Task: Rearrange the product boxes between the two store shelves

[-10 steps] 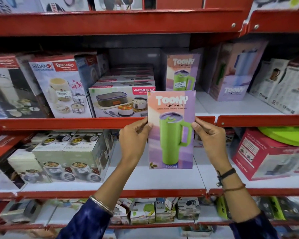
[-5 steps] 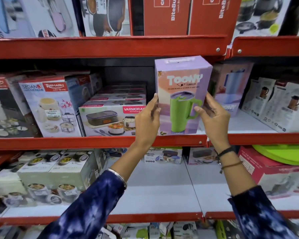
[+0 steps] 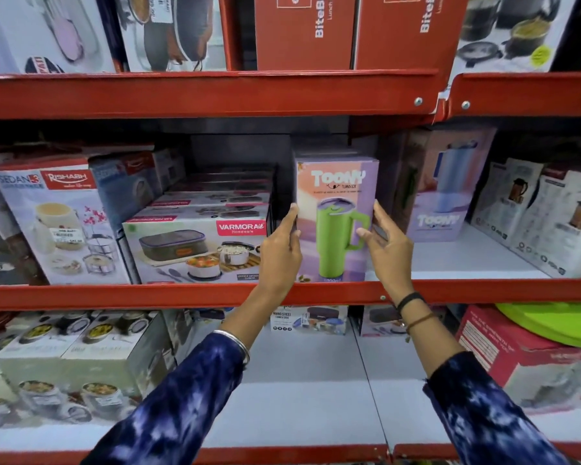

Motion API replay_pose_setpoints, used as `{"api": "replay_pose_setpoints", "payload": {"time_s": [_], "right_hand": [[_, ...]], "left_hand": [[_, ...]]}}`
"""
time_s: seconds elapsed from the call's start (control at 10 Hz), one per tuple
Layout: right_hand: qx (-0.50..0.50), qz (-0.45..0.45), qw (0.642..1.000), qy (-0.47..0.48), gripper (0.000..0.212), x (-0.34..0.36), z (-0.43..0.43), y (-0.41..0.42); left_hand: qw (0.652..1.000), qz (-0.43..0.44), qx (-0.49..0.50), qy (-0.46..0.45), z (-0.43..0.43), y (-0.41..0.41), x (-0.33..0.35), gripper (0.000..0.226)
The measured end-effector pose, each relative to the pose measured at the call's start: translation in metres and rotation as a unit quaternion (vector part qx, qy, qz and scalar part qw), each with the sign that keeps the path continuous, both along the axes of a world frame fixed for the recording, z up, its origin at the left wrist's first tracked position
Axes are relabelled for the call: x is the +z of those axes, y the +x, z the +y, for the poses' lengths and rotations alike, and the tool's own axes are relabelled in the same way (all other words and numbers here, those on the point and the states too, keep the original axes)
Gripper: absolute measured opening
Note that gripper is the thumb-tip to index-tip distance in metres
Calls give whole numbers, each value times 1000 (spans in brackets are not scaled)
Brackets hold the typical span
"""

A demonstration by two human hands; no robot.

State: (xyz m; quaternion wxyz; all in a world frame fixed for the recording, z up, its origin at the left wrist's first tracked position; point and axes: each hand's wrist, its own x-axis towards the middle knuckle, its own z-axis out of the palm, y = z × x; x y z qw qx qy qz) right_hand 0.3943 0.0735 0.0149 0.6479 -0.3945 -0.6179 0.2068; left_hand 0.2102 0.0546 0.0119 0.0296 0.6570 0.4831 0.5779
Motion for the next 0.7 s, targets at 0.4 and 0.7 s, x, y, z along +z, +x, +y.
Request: {"api": "replay_pose_setpoints", "payload": {"time_s": [0.4,0.7], "right_hand": [[-174,-408,887,130,93,-14,25,-7],[-186,-382,895,135,65,-1,0,-15]], "left_hand": [[944,316,72,61,22,-1,-13,87],[942,329,43,56,-1,-11,2,57]]}}
